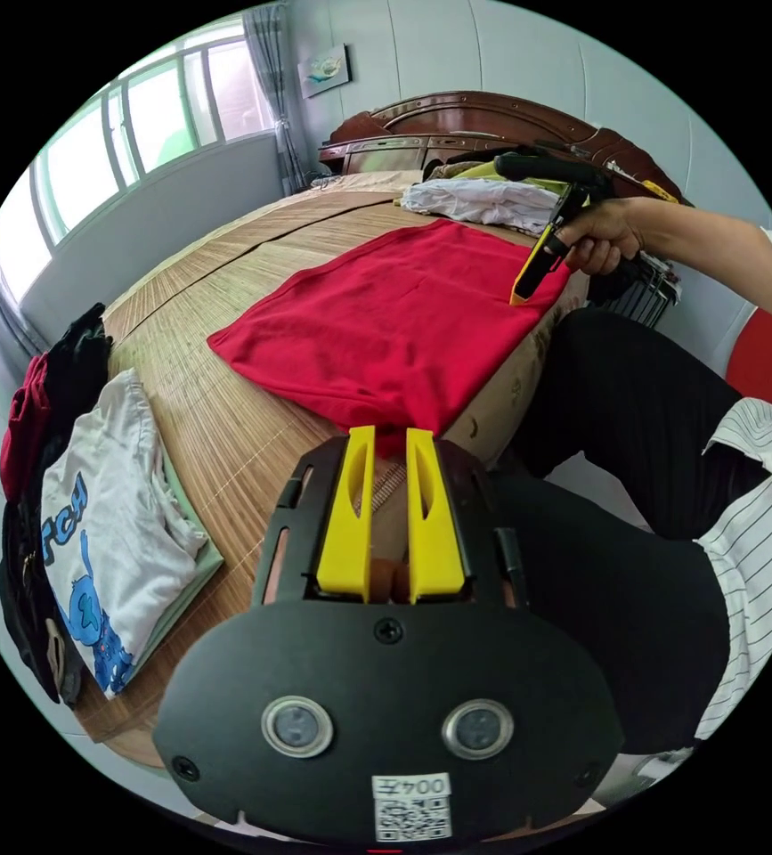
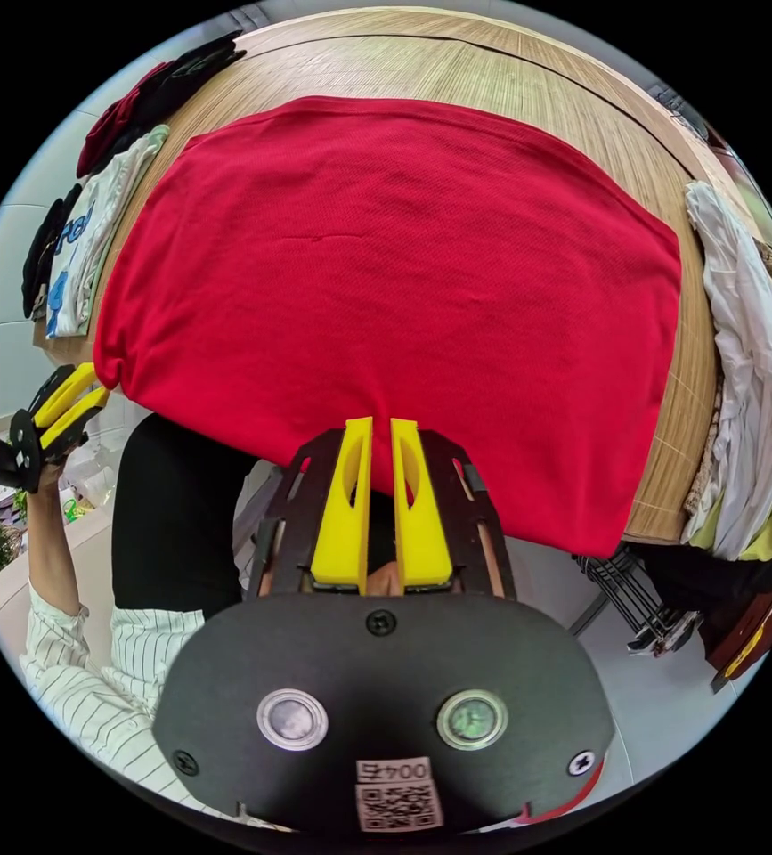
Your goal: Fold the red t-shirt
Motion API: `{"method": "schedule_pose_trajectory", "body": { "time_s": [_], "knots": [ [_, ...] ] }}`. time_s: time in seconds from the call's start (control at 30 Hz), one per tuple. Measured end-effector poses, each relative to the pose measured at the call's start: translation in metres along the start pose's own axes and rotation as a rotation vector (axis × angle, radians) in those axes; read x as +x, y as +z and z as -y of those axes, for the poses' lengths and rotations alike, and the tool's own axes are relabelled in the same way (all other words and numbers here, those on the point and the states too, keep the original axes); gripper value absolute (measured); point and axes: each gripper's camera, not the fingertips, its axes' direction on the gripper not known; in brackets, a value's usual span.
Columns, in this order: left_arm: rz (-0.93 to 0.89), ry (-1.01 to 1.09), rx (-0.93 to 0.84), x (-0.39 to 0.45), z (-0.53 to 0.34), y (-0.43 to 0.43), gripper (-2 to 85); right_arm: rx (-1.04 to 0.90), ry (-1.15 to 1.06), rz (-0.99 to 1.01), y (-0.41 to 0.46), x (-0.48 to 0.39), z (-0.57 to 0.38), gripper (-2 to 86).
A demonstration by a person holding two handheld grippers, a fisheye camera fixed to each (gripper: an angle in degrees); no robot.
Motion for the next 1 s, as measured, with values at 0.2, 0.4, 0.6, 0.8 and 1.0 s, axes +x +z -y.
{"method": "schedule_pose_trajectory", "body": {
  "time_s": [0.2, 0.4, 0.6, 0.8, 1.0],
  "knots": [
    [-0.004, -0.004, -0.018, -0.004, 0.001, 0.009, 3.9, -0.001, -0.004, -0.004, -0.005, -0.004, 0.003, 3.5],
    [0.045, -0.027, -0.019, -0.015, -0.007, 0.001, 1.4, -0.001, -0.004, -0.005, -0.011, -0.007, 0.006, 3.9],
    [-0.007, -0.235, 0.085, -0.062, -0.048, -0.028, 0.8, 0.004, -0.004, -0.003, -0.019, -0.010, 0.007, 3.6],
    [-0.037, -0.284, 0.024, -0.082, -0.080, -0.017, 1.0, 0.008, 0.000, 0.010, -0.029, -0.011, 0.007, 3.2],
    [-0.176, -0.379, 0.157, -0.102, -0.100, -0.023, 4.8, 0.008, 0.000, 0.011, -0.040, -0.014, 0.006, 3.0]
  ]
}}
